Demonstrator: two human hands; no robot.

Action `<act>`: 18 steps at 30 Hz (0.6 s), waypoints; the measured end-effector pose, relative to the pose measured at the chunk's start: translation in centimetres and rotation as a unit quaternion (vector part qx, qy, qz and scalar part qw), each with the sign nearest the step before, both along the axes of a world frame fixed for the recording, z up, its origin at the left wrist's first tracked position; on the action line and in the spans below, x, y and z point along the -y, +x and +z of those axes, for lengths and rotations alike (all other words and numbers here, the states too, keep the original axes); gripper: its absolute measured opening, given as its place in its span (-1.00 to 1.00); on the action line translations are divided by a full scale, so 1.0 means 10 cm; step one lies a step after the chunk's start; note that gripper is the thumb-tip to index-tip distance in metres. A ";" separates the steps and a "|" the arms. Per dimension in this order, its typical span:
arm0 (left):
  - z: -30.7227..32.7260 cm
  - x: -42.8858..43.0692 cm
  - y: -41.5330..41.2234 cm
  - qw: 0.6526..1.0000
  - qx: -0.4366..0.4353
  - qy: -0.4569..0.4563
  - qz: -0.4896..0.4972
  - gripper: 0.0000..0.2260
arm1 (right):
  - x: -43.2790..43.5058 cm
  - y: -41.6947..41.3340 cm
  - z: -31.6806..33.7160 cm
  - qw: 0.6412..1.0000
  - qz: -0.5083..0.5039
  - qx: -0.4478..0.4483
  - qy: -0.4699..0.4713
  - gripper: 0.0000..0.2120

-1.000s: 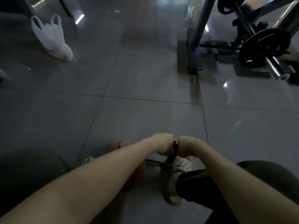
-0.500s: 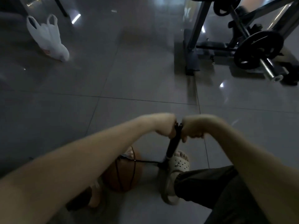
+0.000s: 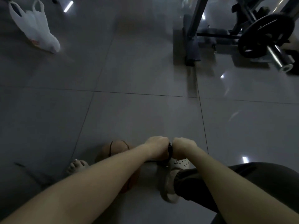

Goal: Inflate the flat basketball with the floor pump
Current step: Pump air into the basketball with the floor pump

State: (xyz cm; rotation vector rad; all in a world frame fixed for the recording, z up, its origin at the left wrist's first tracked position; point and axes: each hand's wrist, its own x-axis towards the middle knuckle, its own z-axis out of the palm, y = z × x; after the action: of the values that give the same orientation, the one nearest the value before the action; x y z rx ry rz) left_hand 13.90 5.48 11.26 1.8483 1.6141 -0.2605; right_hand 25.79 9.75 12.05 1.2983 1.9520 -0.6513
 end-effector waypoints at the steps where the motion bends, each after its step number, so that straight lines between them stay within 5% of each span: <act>1: -0.04 0.01 0.00 1.000 0.001 0.004 -0.004 -0.84 | 0.01 0.01 -0.02 1.000 -0.006 -0.005 0.004 -0.91; 6: 0.18 -0.04 -0.05 0.999 -0.016 -0.031 -0.033 -0.91 | 0.06 -0.06 0.24 1.000 0.012 0.013 -0.025 -0.90; 9: 0.70 -0.17 -0.18 1.000 0.017 -0.015 -0.017 -0.82 | -0.14 -0.10 0.85 0.999 -0.011 -0.020 -0.037 -0.91; 13: 1.42 -0.42 -0.32 0.999 0.051 0.008 -0.001 -0.95 | -0.38 -0.10 1.56 0.997 -0.028 -0.073 -0.015 -0.93; 18: 0.70 -0.17 -0.09 1.000 -0.006 0.011 -0.025 -0.80 | -0.09 -0.05 0.77 1.000 -0.001 -0.014 -0.022 -0.94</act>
State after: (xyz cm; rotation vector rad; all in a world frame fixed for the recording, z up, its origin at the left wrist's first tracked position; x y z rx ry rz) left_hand 13.00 7.22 18.22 1.9086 1.5864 -0.2761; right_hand 25.28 10.68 19.79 1.2721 1.9478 -0.7127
